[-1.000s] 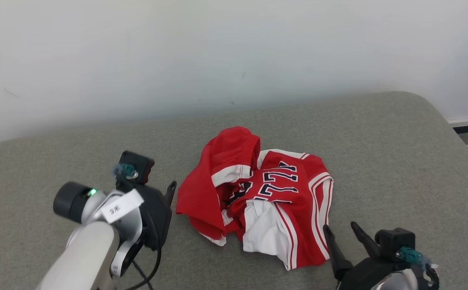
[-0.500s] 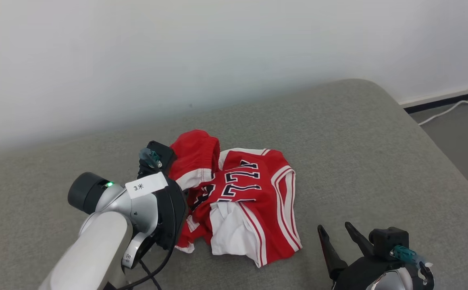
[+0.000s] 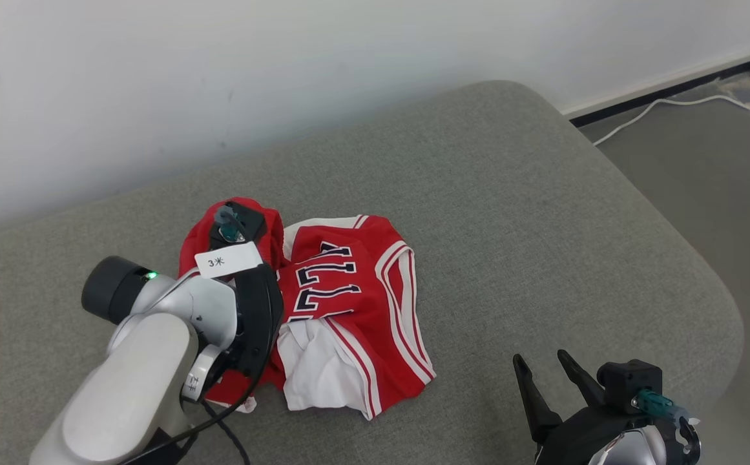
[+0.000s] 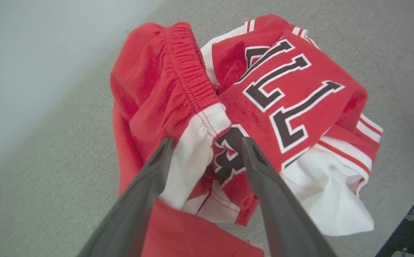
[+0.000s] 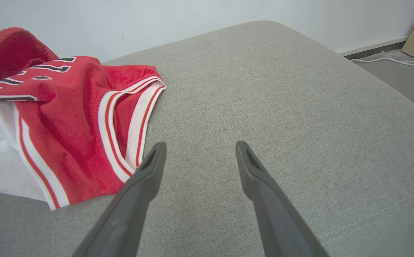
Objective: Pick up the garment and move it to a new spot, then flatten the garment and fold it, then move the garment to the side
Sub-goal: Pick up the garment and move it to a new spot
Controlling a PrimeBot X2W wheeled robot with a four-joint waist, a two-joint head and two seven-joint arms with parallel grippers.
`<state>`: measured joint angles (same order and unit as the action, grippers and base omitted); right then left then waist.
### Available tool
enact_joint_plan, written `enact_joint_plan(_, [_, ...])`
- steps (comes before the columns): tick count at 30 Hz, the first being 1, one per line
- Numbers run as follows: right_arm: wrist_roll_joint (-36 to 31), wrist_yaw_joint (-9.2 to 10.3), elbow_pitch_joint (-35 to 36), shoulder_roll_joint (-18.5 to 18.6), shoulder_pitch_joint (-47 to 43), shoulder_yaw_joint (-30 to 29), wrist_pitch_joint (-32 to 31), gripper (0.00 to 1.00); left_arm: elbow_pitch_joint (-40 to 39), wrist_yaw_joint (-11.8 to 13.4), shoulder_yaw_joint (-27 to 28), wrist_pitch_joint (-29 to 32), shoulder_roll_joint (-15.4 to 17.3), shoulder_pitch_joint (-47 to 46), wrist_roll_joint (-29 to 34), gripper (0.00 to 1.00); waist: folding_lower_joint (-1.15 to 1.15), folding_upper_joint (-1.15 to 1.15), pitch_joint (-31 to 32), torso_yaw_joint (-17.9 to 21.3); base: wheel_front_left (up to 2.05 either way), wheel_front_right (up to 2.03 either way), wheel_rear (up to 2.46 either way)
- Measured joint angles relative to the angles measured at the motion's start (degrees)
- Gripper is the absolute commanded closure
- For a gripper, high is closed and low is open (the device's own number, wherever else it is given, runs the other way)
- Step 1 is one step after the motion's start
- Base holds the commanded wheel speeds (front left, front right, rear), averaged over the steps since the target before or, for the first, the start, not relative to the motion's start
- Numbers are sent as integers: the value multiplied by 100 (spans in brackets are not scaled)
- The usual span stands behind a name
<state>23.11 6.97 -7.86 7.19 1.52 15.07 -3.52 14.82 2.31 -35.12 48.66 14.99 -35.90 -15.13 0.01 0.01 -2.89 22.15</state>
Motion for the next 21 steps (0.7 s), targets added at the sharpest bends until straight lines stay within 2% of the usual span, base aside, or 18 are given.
enact_joint_plan(4, [4, 0, 3, -16, 21, -9, 8, 0, 108, 16, 11, 124, 83, -97, 18, 0, 1, 0, -220, 78, 0, 0, 0])
enact_joint_plan(5, [5, 0, 7, -24, 27, -8, 9, 0, 125, 16, 12, 147, 100, -118, 27, 3, 1, 0, -271, 88, 0, 0, 0])
enact_joint_plan(6, [5, 0, 7, -36, 37, -7, 9, 0, 144, 13, 12, 180, 118, -139, 45, 20, 1, 0, -321, 96, 0, 0, 0])
enact_joint_plan(7, [5, 0, 7, -47, 50, -7, 13, 0, 170, 12, 9, 180, 131, -166, 53, 51, 1, 0, -368, 99, 0, 0, 0])
enact_joint_plan(9, [7, 0, -1, -62, 110, 2, 34, 0, 240, -20, 11, 180, 141, -244, 57, 100, 1, 0, -451, 96, 0, 0, 0])
enact_joint_plan(21, [8, -45, -169, -69, 310, 30, 79, 0, 428, -238, -26, -77, -15, -536, 41, 100, 0, 0, -581, -201, 0, 0, 0])
